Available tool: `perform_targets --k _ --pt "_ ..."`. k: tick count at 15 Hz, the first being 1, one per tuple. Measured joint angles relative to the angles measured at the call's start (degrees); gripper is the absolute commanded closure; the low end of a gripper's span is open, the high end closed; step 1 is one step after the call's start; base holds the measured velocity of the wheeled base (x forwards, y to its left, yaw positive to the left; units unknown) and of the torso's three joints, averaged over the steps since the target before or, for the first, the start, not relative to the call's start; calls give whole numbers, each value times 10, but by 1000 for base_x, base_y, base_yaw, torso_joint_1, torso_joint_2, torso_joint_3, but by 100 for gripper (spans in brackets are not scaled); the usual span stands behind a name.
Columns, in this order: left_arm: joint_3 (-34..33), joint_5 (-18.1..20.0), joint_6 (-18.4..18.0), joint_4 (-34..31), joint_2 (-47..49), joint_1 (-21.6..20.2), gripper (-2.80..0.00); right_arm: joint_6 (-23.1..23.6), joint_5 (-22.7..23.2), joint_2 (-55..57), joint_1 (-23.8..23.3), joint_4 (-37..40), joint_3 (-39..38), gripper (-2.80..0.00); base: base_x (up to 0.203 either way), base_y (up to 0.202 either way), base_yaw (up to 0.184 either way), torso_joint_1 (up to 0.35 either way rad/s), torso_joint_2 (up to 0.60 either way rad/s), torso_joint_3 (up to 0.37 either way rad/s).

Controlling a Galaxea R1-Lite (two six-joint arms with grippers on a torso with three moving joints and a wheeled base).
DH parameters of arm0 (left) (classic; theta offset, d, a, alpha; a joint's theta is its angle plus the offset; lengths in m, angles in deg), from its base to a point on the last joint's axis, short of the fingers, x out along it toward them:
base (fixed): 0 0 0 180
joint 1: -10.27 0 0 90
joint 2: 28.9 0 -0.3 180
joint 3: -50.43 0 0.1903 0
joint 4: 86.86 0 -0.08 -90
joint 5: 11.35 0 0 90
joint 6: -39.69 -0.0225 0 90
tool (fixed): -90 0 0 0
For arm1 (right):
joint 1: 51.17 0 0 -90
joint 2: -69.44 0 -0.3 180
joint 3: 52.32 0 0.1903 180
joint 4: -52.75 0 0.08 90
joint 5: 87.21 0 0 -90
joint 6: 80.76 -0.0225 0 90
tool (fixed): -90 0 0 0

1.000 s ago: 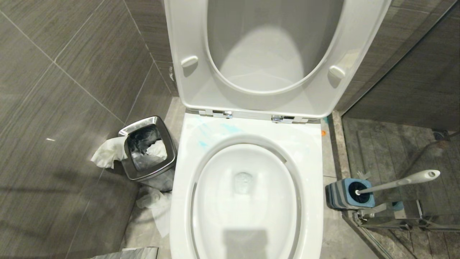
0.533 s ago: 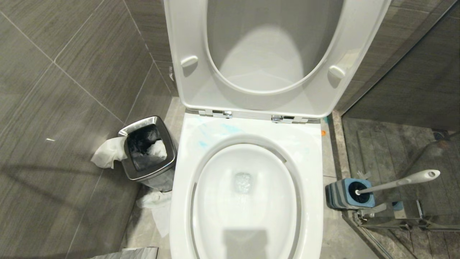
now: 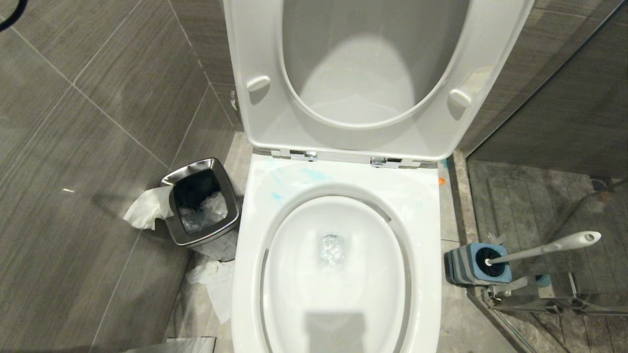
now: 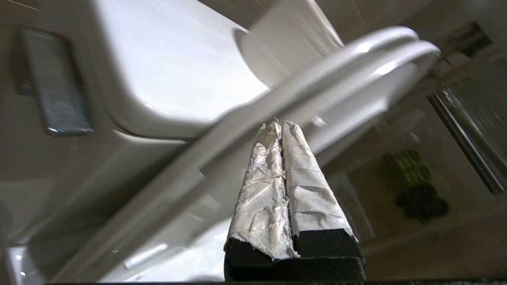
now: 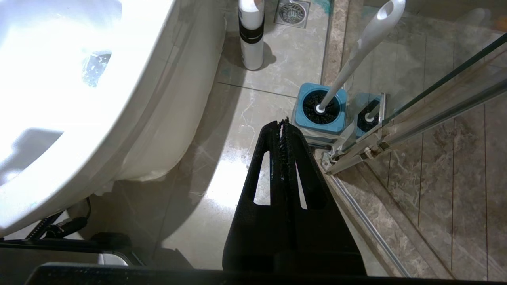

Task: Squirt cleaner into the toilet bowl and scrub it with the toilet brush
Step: Close the toilet lid

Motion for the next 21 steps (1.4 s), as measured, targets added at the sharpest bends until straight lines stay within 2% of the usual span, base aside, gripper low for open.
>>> perform_targets --k 3,8,12,21 --pt "1 -92 2 41 19 20 0 0 0 0 0 0 0 0 0 0 0 0 0 0" --pt "1 -153 0 59 28 60 0 0 0 0 0 0 0 0 0 0 0 0 0 0" --pt "1 -167 -8 69 34 87 0 0 0 0 0 0 0 0 0 0 0 0 0 0" --pt "0 -240 -54 77 58 129 0 0 0 0 0 0 0 0 0 0 0 0 0 0"
